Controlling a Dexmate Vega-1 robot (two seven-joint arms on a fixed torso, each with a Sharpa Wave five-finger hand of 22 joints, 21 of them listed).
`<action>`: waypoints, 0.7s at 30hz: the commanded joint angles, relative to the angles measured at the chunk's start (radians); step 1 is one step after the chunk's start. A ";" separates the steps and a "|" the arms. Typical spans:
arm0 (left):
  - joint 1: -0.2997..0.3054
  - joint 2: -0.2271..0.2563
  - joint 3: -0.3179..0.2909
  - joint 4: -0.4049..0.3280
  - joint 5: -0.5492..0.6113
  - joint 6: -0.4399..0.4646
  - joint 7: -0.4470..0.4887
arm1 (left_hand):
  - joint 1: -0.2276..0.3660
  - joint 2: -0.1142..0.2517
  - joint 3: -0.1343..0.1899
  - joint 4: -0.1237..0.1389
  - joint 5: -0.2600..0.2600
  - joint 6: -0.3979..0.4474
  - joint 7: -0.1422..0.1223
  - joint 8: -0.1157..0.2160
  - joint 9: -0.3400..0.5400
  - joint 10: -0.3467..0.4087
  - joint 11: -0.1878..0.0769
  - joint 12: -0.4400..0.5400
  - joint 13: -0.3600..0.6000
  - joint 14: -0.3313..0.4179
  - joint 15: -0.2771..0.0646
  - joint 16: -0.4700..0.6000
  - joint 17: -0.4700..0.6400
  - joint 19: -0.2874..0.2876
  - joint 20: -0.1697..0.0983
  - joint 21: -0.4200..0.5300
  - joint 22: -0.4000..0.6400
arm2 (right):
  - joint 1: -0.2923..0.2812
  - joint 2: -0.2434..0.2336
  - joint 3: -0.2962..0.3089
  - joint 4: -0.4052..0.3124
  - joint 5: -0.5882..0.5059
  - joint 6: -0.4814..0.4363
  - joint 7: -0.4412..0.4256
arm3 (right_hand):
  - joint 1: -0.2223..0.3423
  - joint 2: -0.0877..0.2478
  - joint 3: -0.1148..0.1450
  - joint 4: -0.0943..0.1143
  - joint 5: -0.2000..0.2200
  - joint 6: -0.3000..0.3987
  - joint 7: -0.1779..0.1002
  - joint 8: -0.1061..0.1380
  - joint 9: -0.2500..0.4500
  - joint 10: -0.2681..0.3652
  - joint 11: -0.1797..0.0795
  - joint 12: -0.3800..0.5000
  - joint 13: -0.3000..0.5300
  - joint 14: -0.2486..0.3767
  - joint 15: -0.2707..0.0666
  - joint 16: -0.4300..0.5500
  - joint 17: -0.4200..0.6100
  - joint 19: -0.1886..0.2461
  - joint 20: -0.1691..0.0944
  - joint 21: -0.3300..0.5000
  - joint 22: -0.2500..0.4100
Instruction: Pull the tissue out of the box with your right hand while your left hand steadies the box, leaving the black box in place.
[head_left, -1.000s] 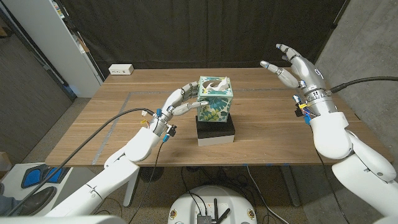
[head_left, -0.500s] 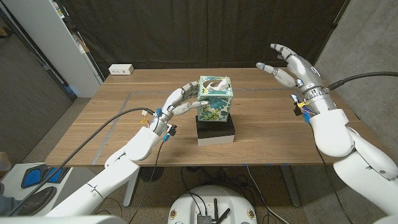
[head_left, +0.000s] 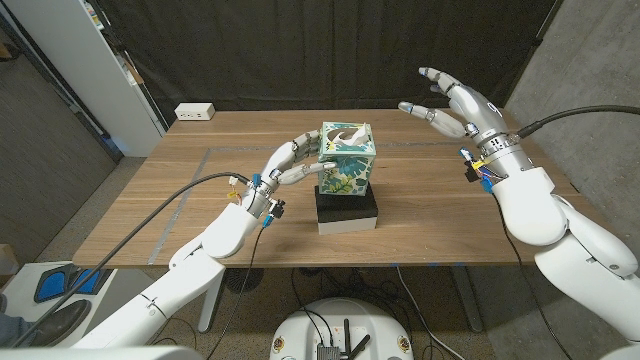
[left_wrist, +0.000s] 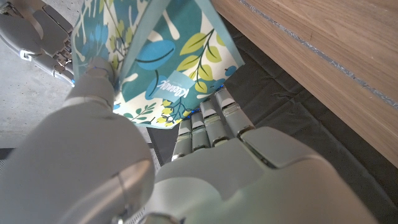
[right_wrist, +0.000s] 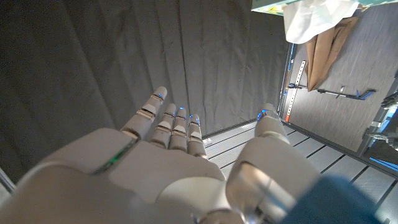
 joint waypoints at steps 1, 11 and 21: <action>0.000 -0.002 0.003 -0.008 0.005 0.011 0.003 | 0.060 0.070 0.004 0.002 0.005 0.011 -0.001 0.004 0.005 0.005 -0.003 -0.003 0.003 -0.001 -0.007 0.000 0.006 0.016 -0.016 0.004 0.004 | 0.052 -0.027 -0.023 0.014 0.026 0.046 0.043 | 0.007 0.008 0.006 0.002 0.007 -0.002 0.003 -0.002 0.003 0.007 -0.003 0.000 0.002 0.001 -0.006 0.001 0.002 0.009 -0.004 -0.002 0.003; -0.001 -0.004 0.010 -0.012 0.012 0.007 0.003 | 0.060 0.071 0.002 0.004 0.005 0.012 -0.001 0.003 0.005 0.005 -0.004 -0.004 0.004 -0.001 -0.006 -0.001 0.006 0.013 -0.016 0.003 0.004 | 0.092 -0.062 -0.045 0.007 0.034 0.056 0.095 | 0.012 0.005 0.008 0.005 0.008 -0.002 0.004 -0.004 0.004 0.007 -0.003 -0.001 0.002 0.001 -0.007 0.002 0.002 0.009 -0.004 -0.003 0.003; 0.002 -0.003 0.007 -0.026 0.022 0.012 0.009 | 0.061 0.073 0.001 0.004 0.006 0.013 -0.003 0.002 0.006 0.006 -0.004 -0.005 0.005 -0.002 -0.007 -0.002 0.007 0.012 -0.015 0.002 0.004 | 0.104 -0.093 -0.040 -0.007 0.028 0.067 0.131 | 0.018 0.003 0.009 0.006 0.010 0.002 -0.001 -0.003 0.004 0.007 0.000 -0.001 0.003 0.001 -0.004 0.002 0.002 0.010 -0.002 -0.003 0.003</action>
